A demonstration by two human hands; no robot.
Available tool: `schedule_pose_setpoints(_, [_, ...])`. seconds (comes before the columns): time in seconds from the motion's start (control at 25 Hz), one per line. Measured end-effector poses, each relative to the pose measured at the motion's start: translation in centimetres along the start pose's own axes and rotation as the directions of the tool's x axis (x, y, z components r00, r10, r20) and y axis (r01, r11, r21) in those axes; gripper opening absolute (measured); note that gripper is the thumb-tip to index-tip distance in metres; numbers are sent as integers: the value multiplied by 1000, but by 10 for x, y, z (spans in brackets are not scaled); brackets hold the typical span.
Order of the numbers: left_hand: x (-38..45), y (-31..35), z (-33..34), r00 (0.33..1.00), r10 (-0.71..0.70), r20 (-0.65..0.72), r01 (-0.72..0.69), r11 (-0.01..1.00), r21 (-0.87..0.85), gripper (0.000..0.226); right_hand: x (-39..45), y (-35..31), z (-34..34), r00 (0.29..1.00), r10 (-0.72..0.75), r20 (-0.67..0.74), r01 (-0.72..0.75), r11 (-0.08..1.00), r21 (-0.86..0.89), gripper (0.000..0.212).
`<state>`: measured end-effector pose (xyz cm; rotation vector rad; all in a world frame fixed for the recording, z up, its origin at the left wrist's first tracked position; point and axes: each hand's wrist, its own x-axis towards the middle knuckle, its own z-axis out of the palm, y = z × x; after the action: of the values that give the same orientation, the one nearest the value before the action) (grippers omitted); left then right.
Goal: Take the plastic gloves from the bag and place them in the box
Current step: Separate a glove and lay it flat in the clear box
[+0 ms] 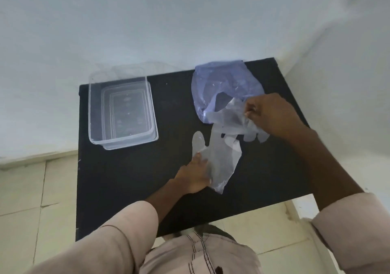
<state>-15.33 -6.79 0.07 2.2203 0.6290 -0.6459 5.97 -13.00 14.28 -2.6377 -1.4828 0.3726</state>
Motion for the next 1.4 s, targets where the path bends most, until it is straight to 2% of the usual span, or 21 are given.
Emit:
schedule_pose_setpoints(0.04, [-5,8,-17,992,3,-128,-23,988,-155,62,-2,-3,-10,998,-47,38,48,998,-32,12])
schedule_pose_setpoints(0.08, [-12,17,-34,955,0,-297,-84,960,-268,56,-5,-6,-18,994,-93,58,96,994,-55,12])
schedule_pose_setpoints(0.16, [-25,34,-72,793,11,-609,-266,906,-329,51,-13,-15,-34,987,-155,47,158,984,-76,12])
schedule_pose_setpoints(0.24, [-39,45,-105,637,69,-768,-440,850,-289,56,-23,-27,-47,983,-185,14,186,978,-92,12])
schedule_pose_setpoints(0.32, [-54,54,-131,573,174,-801,-534,821,-203,64,-31,-39,-59,978,-208,-20,204,971,-124,12])
schedule_pose_setpoints(0.36, [-61,58,-140,585,215,-782,-554,810,-191,66,-36,-44,-64,975,-222,-31,215,966,-143,12])
schedule_pose_setpoints(0.4, [-67,60,-147,633,239,-736,-558,800,-220,67,-40,-50,-68,970,-237,-44,228,960,-163,12])
schedule_pose_setpoints(0.48, [-75,61,-159,789,246,-563,-513,767,-384,62,-49,-59,-75,965,-256,-58,241,951,-192,12])
schedule_pose_setpoints(0.52, [-77,61,-163,846,250,-471,-482,736,-474,56,-52,-63,-78,964,-260,-61,243,948,-205,12])
schedule_pose_setpoints(0.6, [-80,60,-169,889,263,-375,-449,665,-596,41,-58,-69,-82,962,-265,-68,244,943,-226,12])
schedule_pose_setpoints(0.72, [-83,61,-172,887,300,-350,-461,607,-647,15,-65,-76,-84,964,-258,-65,236,942,-240,12])
schedule_pose_setpoints(0.8, [-87,57,-174,881,301,-366,-473,585,-658,8,-70,-79,-84,965,-255,-58,234,942,-240,12])
schedule_pose_setpoints(0.96, [-92,37,-176,872,252,-420,-484,573,-662,15,-77,-82,-86,965,-251,-72,229,946,-228,12])
schedule_pose_setpoints(1.08, [-96,35,-173,864,265,-427,-495,599,-629,43,-78,-85,-87,965,-252,-68,229,944,-239,12])
schedule_pose_setpoints(1.16, [-96,41,-171,853,295,-431,-514,615,-597,50,-78,-90,-90,965,-257,-60,234,939,-254,13])
schedule_pose_setpoints(1.32, [-95,50,-168,817,266,-512,-553,615,-562,16,-77,-93,-87,965,-259,-44,242,941,-234,12])
schedule_pose_setpoints(1.4, [-94,49,-168,807,248,-535,-568,571,-592,9,-79,-82,-83,956,-259,-134,246,963,-106,12])
